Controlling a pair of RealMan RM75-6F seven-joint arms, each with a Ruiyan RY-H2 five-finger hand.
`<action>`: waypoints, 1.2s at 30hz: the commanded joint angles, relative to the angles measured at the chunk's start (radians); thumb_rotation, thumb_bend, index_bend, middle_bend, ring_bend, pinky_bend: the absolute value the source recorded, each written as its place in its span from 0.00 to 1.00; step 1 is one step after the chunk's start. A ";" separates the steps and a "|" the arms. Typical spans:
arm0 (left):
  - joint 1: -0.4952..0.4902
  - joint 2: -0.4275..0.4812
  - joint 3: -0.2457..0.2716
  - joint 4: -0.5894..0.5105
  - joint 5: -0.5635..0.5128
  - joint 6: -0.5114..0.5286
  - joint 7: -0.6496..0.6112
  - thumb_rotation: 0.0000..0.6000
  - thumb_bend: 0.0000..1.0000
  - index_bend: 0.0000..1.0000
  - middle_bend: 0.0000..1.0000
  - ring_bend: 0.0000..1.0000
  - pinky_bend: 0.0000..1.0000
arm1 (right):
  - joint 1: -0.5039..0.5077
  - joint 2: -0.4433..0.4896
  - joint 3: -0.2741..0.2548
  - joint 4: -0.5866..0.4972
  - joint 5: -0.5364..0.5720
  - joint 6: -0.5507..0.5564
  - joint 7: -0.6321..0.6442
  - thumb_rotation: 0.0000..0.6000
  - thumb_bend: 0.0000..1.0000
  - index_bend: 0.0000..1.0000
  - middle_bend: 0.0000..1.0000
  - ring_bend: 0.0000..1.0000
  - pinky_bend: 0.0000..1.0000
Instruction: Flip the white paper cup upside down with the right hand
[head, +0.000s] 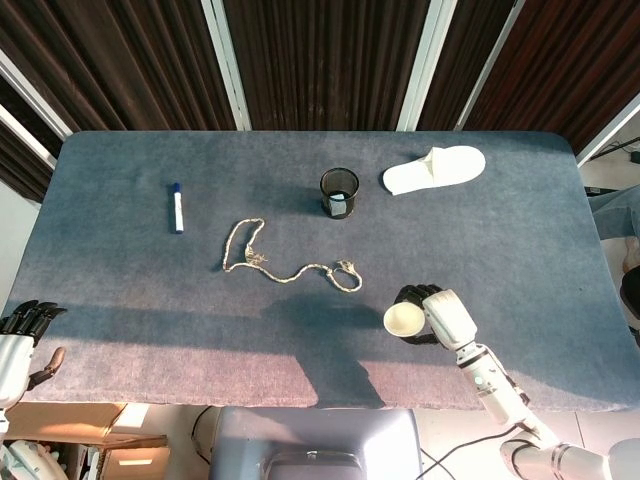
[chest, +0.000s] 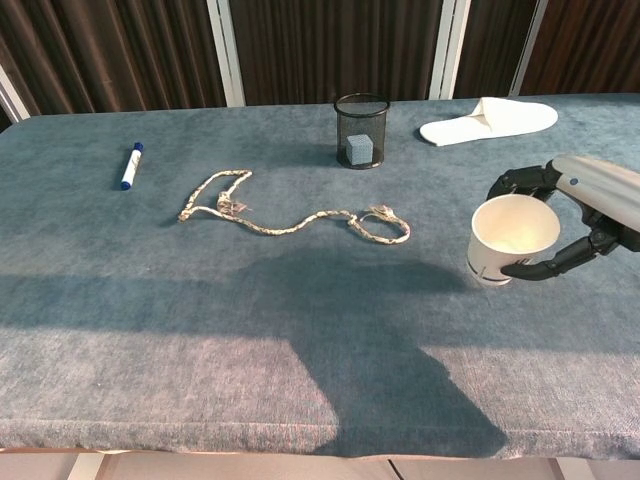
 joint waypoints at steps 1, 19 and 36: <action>0.000 -0.001 0.000 0.000 0.000 0.000 0.006 1.00 0.34 0.28 0.23 0.17 0.34 | -0.003 0.103 0.000 -0.134 -0.025 0.001 -0.461 1.00 0.44 0.63 0.51 0.45 0.56; 0.002 0.003 0.001 -0.007 -0.001 -0.002 0.008 1.00 0.34 0.28 0.23 0.17 0.34 | 0.036 0.187 0.043 -0.501 0.339 -0.251 -1.372 1.00 0.44 0.54 0.46 0.32 0.41; 0.002 0.006 0.004 -0.010 -0.001 -0.008 0.009 1.00 0.34 0.28 0.24 0.17 0.34 | 0.058 0.234 0.018 -0.528 0.410 -0.290 -1.166 1.00 0.35 0.04 0.07 0.00 0.17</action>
